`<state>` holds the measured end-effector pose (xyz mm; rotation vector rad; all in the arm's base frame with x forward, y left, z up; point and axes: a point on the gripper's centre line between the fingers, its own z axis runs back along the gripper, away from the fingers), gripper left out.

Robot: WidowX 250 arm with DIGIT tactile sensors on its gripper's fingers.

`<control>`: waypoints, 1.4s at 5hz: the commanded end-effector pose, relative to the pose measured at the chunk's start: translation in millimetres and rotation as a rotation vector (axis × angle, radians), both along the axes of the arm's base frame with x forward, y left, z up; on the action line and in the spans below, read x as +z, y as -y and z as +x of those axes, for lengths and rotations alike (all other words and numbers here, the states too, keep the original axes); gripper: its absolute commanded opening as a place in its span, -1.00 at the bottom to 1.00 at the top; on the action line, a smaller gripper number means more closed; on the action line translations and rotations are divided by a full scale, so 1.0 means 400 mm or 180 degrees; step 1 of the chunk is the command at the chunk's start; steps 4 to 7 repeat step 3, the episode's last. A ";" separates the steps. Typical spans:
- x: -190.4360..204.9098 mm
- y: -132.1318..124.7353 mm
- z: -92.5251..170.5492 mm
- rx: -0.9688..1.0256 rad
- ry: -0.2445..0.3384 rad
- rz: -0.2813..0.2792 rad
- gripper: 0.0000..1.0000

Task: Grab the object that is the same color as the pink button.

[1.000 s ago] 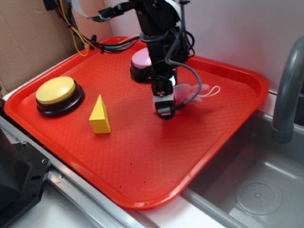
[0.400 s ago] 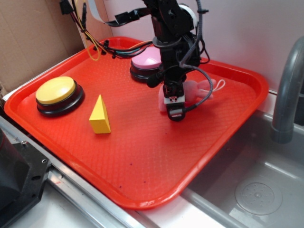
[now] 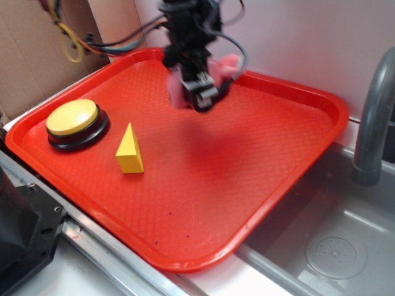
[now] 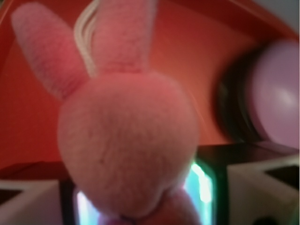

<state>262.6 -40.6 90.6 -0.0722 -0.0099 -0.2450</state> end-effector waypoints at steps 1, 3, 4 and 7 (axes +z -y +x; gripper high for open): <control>0.215 -0.086 -0.090 0.1595 0.0301 -0.0313 -1.00; 0.233 -0.105 -0.128 0.1828 0.0375 -0.0142 -1.00; 0.233 -0.105 -0.128 0.1828 0.0375 -0.0142 -1.00; 0.233 -0.105 -0.128 0.1828 0.0375 -0.0142 -1.00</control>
